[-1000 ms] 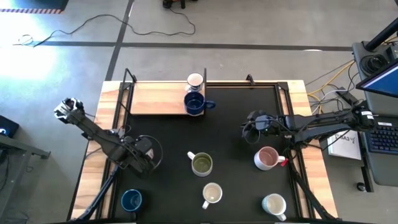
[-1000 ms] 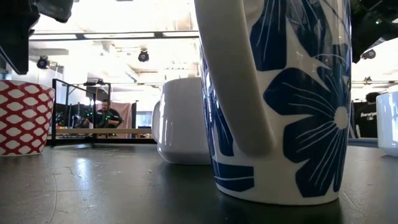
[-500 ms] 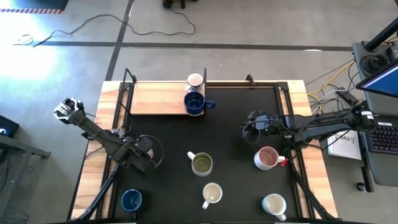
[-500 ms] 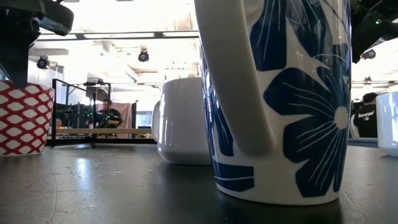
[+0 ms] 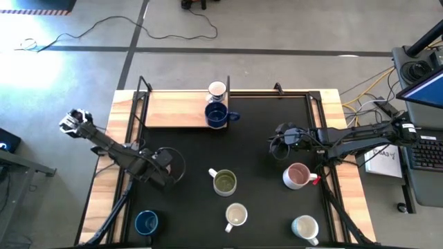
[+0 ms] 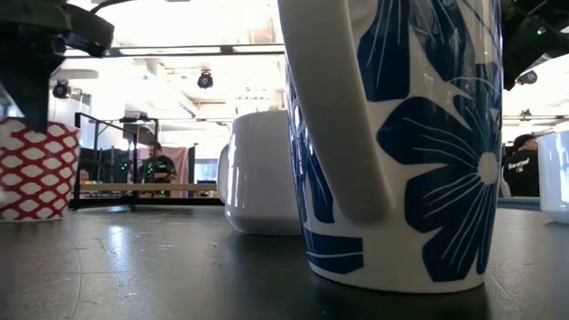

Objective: Place coffee mugs
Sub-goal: Put the red patterned mug on the shelf

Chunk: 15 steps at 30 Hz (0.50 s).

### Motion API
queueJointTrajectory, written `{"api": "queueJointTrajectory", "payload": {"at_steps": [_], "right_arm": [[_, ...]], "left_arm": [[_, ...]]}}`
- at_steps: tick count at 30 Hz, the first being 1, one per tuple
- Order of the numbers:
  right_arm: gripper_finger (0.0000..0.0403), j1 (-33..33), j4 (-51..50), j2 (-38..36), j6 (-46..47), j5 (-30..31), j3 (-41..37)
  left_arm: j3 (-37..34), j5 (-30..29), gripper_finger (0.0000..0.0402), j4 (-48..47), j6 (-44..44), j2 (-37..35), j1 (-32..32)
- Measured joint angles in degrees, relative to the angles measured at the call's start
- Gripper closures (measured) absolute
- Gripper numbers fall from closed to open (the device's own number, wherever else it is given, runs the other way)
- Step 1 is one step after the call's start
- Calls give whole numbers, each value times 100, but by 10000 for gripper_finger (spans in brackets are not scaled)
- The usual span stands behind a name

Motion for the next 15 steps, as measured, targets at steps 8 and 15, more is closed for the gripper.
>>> {"api": "queueJointTrajectory", "payload": {"at_steps": [8,15], "right_arm": [[335,-2,-2,0,-61,11,0],[335,-2,-4,0,-77,11,0]], "left_arm": [[2,-301,400,-23,1331,-266,917],[2,-492,401,-36,2514,-717,1966]]}}
